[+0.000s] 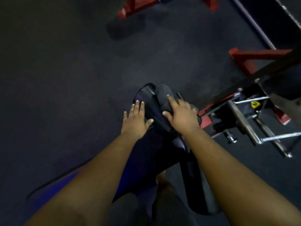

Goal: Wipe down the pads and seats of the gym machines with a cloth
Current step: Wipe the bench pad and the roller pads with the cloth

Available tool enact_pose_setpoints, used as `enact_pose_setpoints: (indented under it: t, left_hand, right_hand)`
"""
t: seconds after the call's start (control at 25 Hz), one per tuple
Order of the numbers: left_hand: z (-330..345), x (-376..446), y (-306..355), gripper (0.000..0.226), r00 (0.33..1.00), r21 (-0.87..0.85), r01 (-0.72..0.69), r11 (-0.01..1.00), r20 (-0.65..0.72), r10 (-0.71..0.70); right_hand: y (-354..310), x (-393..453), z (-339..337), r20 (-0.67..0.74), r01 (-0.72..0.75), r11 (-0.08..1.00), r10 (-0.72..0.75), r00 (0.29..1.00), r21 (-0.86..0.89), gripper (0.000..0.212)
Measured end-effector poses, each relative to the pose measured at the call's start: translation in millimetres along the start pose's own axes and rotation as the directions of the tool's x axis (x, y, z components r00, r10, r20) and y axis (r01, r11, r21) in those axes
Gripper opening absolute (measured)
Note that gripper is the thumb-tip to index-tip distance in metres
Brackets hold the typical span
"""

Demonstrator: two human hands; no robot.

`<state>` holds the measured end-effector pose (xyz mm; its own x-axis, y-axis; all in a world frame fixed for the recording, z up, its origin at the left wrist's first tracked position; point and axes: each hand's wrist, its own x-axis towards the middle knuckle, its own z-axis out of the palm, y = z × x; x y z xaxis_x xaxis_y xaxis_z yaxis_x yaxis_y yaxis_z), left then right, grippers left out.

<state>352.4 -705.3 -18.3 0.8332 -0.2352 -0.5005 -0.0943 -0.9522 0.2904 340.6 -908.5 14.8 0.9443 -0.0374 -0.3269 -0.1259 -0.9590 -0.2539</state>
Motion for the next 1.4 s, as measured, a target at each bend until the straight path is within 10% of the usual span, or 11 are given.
enact_pose_setpoints:
  t: [0.08, 0.84, 1.4]
  left_hand:
    - [7, 15, -8, 0.084, 0.999, -0.084, 0.041, 0.996, -0.003, -0.041]
    - [32, 40, -5, 0.127, 1.000, -0.024, 0.024, 0.999, -0.010, -0.024]
    - [25, 33, -6, 0.129, 0.998, -0.123, 0.064, 0.990, -0.016, -0.067]
  right_hand:
    - [8, 26, 23, 0.215, 0.039, 0.999, -0.042, 0.976, 0.021, 0.073]
    - [47, 44, 15, 0.099, 0.170, 0.939, -0.208, 0.973, 0.298, 0.056]
    - [0, 41, 43, 0.090, 0.220, 0.975, -0.215, 0.972, -0.043, 0.063]
